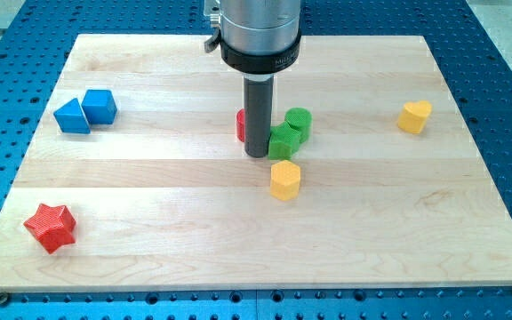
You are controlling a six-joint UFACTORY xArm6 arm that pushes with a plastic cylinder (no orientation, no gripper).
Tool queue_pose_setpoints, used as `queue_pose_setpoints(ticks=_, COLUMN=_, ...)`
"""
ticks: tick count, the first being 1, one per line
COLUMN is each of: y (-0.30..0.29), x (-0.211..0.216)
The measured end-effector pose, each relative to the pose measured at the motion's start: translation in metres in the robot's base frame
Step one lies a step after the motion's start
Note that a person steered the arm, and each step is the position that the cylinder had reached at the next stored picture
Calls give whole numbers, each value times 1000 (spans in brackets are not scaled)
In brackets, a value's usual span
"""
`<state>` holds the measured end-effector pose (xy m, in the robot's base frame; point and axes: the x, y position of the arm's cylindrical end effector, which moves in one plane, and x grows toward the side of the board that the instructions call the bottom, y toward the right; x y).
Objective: Place the red circle in between the triangle and hexagon
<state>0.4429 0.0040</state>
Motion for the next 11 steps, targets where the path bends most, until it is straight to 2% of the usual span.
queue_pose_setpoints(ticks=1, y=6, x=0)
queue_pose_setpoints(ticks=2, y=42, x=-12)
queue_pose_setpoints(ticks=3, y=53, x=-48)
queue_pose_setpoints(ticks=4, y=38, x=-71)
queue_pose_setpoints(ticks=5, y=8, x=-51)
queue_pose_setpoints(ticks=7, y=-28, x=46)
queue_pose_setpoints(ticks=9, y=-40, x=50)
queue_pose_setpoints(ticks=11, y=-16, x=-12)
